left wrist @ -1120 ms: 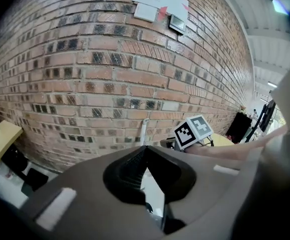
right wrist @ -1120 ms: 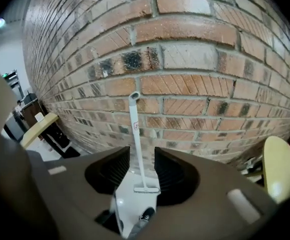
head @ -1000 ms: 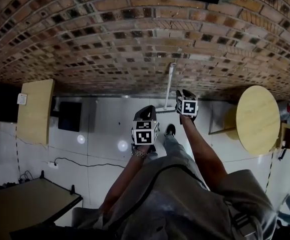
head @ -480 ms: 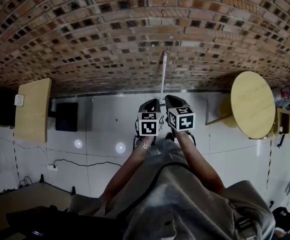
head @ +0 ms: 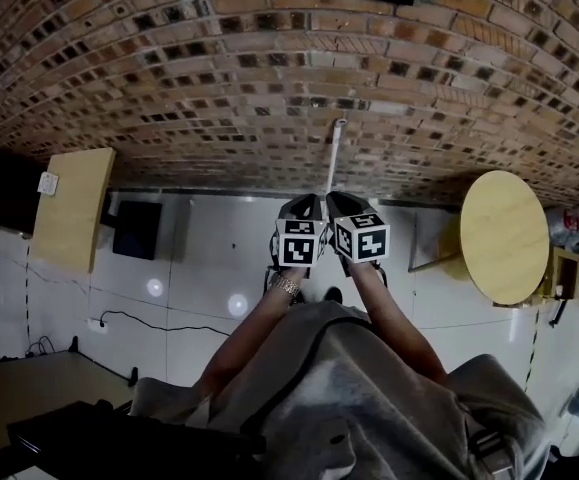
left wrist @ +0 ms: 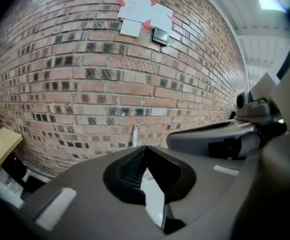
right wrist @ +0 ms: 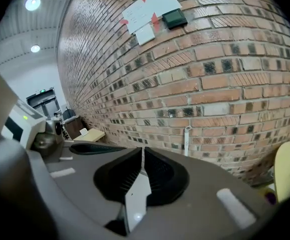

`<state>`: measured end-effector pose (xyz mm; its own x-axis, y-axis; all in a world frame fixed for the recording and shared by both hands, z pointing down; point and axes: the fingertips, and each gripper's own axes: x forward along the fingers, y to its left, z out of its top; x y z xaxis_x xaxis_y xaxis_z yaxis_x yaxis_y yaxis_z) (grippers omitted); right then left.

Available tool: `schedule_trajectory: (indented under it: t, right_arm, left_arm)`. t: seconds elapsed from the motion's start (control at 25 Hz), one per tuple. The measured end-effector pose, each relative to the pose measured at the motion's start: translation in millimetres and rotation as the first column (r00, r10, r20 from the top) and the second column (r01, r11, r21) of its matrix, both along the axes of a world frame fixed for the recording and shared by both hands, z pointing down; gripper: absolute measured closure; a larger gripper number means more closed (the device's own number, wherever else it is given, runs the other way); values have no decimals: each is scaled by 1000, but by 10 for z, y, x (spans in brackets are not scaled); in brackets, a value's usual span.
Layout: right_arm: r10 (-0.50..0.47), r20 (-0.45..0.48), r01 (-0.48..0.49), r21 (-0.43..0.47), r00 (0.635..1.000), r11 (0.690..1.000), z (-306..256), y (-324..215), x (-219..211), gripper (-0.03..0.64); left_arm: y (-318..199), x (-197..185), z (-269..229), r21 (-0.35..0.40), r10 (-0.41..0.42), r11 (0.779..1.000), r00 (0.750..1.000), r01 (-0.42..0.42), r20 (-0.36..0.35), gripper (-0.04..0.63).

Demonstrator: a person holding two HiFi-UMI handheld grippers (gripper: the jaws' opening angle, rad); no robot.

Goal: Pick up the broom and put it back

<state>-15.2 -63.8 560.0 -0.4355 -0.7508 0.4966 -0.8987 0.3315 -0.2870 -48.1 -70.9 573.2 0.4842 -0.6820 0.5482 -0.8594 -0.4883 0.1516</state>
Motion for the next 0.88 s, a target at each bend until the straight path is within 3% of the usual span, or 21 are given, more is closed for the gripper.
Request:
schedule_trajectory:
  t: [0.28, 0.88]
  right_arm:
    - [-10, 11, 10, -9, 1000, 1000, -31, -84, 134, 617]
    - [15, 40, -14, -31, 999, 999, 19, -141, 103, 617]
  left_arm:
    - [-160, 6, 18, -4, -31, 1000, 999, 31, -8, 593]
    - [-195, 71, 112, -14, 18, 1000, 1000, -17, 17, 592]
